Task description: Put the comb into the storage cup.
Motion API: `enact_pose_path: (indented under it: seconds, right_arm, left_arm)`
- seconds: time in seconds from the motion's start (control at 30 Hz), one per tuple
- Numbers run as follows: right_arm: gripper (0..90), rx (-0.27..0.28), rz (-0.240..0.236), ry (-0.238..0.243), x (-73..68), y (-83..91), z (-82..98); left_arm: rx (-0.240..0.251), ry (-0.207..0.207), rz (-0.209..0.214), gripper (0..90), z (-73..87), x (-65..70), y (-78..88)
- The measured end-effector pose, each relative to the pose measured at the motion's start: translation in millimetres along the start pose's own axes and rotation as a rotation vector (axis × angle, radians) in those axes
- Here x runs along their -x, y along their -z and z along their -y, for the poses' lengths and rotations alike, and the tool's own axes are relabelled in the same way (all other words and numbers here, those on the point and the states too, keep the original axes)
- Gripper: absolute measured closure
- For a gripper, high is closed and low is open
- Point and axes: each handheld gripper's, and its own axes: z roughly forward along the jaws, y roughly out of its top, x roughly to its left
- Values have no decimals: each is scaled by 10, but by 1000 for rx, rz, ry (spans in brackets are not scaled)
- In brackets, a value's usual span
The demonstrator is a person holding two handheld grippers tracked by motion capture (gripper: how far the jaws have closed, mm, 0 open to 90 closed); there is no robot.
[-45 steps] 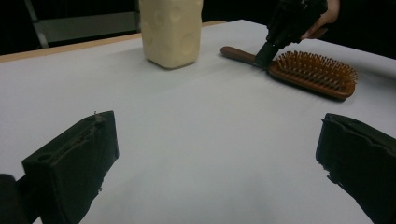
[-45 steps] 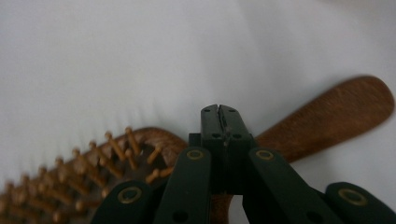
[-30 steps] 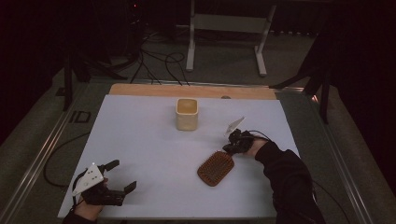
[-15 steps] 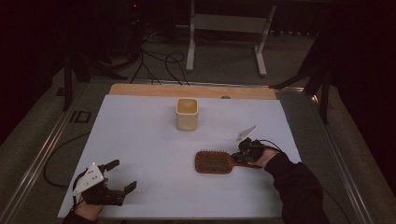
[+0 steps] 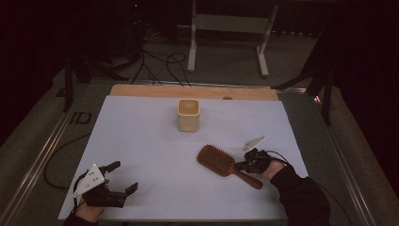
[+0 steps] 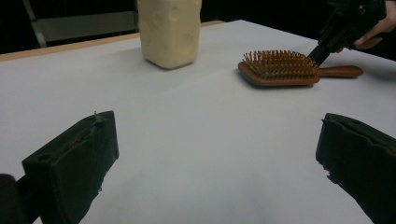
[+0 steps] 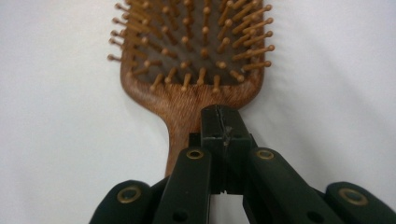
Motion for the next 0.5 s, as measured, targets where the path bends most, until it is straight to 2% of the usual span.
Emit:
enact_pose_path:
  seconds: [0.27, 0.5]
  right_arm:
    - [900, 13, -13, -23, -51, 5, 74]
    - [900, 15, -14, -17, -67, 6, 68]
  left_arm:
    - [0, -2, 1, 0, -1, 1, -1]
    - [-3, -6, 2, 0, -1, 1, -1]
